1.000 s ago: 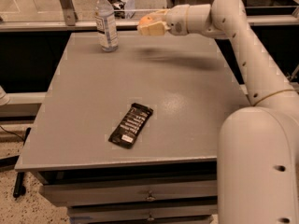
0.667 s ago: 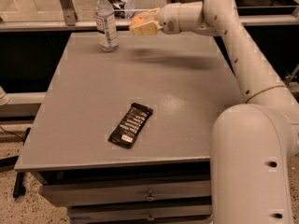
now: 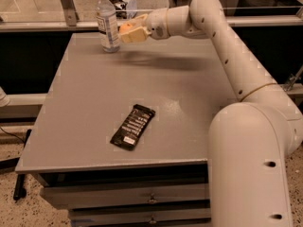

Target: Move orange near blue plastic bottle

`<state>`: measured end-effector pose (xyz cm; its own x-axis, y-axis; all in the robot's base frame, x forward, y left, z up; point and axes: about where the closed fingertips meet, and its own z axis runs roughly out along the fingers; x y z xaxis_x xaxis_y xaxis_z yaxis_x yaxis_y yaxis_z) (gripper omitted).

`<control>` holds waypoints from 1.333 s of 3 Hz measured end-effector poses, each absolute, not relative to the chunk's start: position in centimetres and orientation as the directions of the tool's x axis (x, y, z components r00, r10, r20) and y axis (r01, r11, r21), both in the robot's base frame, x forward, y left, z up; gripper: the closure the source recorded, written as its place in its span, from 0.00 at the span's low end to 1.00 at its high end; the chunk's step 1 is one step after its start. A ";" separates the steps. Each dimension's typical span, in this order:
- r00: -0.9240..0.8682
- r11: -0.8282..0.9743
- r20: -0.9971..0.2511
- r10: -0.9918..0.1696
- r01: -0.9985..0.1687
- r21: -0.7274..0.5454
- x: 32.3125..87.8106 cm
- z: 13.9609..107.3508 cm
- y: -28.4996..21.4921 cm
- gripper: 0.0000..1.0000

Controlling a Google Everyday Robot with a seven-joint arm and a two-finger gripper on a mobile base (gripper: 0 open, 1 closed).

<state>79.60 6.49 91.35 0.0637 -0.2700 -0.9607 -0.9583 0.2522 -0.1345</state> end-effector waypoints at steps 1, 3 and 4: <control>0.057 0.232 -0.957 -0.285 -0.964 -0.127 79.6 90.1 8.0 1.00; 0.035 0.233 -0.940 -0.339 -0.965 -0.120 80.3 87.2 8.2 1.00; 0.022 0.252 -0.935 -0.353 -0.961 -0.117 80.7 86.4 7.7 0.81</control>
Offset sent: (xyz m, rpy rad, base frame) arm 0.0083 0.0193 -0.0421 -0.0869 0.0338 0.0198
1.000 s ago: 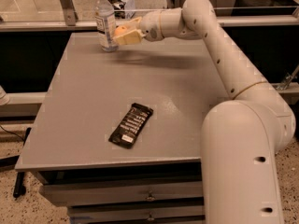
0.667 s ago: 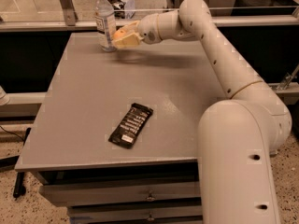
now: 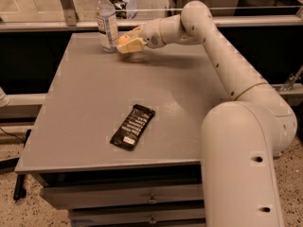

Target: Move orange near blue plastic bottle

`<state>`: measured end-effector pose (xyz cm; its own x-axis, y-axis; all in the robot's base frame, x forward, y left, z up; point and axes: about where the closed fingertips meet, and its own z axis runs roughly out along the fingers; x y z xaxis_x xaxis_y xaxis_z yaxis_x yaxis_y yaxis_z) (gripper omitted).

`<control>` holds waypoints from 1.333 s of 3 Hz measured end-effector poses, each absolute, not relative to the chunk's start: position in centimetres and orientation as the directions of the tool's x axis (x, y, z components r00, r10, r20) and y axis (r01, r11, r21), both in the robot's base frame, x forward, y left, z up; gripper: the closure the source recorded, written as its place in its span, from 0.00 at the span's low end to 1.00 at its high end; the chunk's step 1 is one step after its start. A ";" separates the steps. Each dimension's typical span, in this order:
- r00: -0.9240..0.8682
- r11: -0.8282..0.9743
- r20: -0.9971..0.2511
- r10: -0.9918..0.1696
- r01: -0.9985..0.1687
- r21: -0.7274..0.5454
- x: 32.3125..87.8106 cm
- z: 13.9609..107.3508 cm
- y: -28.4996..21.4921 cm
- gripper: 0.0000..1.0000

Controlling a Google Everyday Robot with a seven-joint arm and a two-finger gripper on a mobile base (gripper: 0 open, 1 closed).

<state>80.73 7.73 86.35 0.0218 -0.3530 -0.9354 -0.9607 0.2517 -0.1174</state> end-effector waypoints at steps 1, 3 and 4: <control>0.014 0.260 -0.935 -0.354 -0.959 -0.113 80.8 85.9 7.7 0.59; 0.004 0.268 -0.938 -0.347 -0.958 -0.104 80.9 85.6 7.7 0.13; 0.001 0.269 -0.939 -0.343 -0.958 -0.099 80.9 85.5 7.7 0.00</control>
Offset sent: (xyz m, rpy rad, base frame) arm 0.0016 -0.0094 -0.0064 0.0046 0.0093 -0.0301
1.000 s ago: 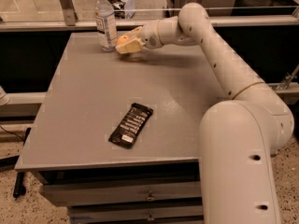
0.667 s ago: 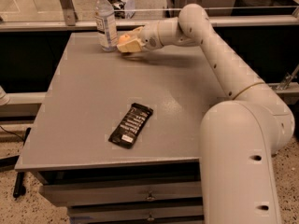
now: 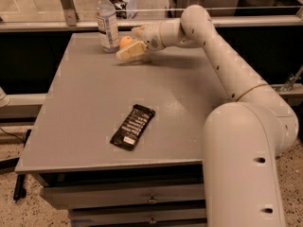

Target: Move orange near blue plastic bottle

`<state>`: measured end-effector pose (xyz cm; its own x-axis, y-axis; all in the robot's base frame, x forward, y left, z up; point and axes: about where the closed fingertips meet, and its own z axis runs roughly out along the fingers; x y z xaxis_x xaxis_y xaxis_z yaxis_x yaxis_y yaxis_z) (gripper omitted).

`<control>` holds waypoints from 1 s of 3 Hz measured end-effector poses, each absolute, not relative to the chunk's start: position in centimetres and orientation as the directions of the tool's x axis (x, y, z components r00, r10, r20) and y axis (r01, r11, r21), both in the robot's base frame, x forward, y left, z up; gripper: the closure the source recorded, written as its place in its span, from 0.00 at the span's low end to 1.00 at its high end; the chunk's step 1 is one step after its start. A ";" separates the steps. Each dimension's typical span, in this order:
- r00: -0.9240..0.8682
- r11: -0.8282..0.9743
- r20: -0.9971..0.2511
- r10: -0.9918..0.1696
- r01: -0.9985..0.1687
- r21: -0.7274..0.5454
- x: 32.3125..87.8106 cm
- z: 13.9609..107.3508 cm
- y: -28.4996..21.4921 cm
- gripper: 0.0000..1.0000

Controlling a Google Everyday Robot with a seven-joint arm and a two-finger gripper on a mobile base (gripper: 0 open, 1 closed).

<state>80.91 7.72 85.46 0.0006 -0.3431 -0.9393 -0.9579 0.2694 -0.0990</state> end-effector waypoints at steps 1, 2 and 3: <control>0.000 0.270 -0.940 -0.342 -0.958 -0.098 80.9 85.5 7.7 0.00; -0.003 0.290 -0.957 -0.291 -0.953 -0.086 80.9 86.5 5.7 0.00; 0.012 0.326 -0.966 -0.259 -0.940 -0.099 80.1 88.8 0.3 0.00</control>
Offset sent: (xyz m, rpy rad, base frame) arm 0.0014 -0.0577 0.0281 0.1285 -0.0117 -0.0501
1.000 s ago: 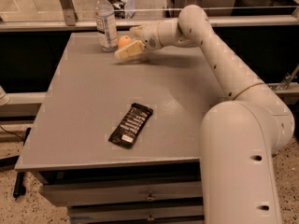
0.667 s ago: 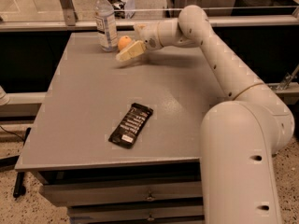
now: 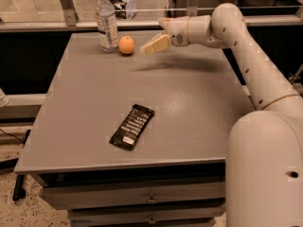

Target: Move orange near blue plastic bottle

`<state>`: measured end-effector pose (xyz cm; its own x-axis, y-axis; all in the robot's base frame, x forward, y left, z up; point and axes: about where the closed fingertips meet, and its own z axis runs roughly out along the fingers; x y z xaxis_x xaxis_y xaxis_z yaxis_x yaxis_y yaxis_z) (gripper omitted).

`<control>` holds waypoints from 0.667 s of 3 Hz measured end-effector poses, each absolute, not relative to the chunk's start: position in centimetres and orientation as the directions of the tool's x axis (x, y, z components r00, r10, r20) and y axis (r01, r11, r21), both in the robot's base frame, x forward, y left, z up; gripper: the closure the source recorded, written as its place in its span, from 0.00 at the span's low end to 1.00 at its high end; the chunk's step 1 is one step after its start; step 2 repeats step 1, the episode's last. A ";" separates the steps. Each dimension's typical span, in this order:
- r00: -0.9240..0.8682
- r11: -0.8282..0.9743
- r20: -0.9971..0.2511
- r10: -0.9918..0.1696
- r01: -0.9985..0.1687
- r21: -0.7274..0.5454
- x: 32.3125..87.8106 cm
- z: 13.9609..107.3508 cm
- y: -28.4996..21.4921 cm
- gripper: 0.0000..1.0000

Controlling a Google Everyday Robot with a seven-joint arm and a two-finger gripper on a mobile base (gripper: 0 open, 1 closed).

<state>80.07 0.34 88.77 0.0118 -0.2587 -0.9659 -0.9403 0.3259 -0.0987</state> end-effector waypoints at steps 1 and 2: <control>0.024 0.408 -0.963 -0.267 -0.903 -0.135 78.8 91.3 -6.8 0.00; 0.024 0.408 -0.963 -0.267 -0.903 -0.135 78.8 91.3 -6.8 0.00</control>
Offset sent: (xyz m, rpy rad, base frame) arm 0.0000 0.0000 0.0000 0.0000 0.0000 0.0000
